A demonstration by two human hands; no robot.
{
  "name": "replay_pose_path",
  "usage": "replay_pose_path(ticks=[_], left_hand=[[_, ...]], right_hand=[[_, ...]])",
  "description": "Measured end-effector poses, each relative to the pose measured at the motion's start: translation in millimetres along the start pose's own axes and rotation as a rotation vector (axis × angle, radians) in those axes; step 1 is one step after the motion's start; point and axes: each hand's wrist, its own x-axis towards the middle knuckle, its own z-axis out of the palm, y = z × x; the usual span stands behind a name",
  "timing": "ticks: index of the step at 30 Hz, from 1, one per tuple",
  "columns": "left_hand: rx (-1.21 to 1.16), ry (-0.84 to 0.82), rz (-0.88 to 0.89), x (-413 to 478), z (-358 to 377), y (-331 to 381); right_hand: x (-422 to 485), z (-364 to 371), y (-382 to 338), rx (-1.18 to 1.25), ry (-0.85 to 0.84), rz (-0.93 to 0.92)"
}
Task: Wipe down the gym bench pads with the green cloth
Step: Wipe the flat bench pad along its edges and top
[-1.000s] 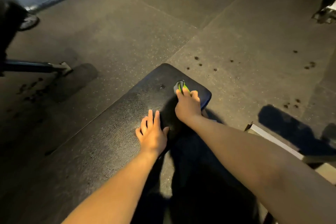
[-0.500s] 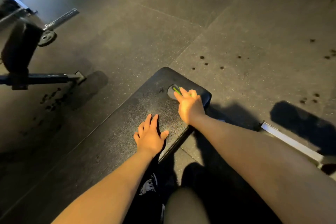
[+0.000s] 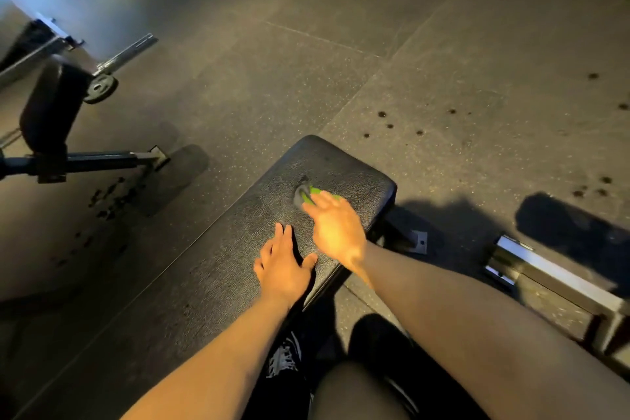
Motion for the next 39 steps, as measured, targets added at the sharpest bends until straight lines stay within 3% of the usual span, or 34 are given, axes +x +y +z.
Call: replay_pose_path(ticks=[3,7,12,15,18,21,24,29,31,35,39], left_hand=[[-0.007,0.053,0.022,-2,4,-3],[-0.015,0.109,0.018,3,1,-4],[0.04,0.144,-0.065,17,-7,-5],[0.046,0.121,-0.06,19,-3,-13],[0.06,0.118,-0.059,18,3,-14],[0.072,0.104,-0.069,19,3,-15],[0.07,0.089,-0.065,19,2,-17],[0.08,0.087,-0.062,18,2,-19],[0.073,0.081,-0.056,18,1,-20],[0.067,0.07,-0.028,18,0,-24],[0.052,0.046,-0.019,18,1,-26]], right_hand=[[-1,11,-12,0.04,-0.119,-0.165],[11,12,8,0.035,-0.144,-0.216],[33,-4,49,-0.044,0.051,0.072],[41,-9,68,0.036,0.035,0.275],[42,-6,58,0.075,0.069,0.326],[37,2,27,0.022,0.082,0.143],[28,12,-5,0.134,-0.028,-0.085],[24,24,-1,0.088,-0.148,-0.201],[29,21,16,0.091,-0.091,-0.158],[39,0,58,0.114,0.206,0.064],[38,-5,66,0.148,0.243,0.225]])
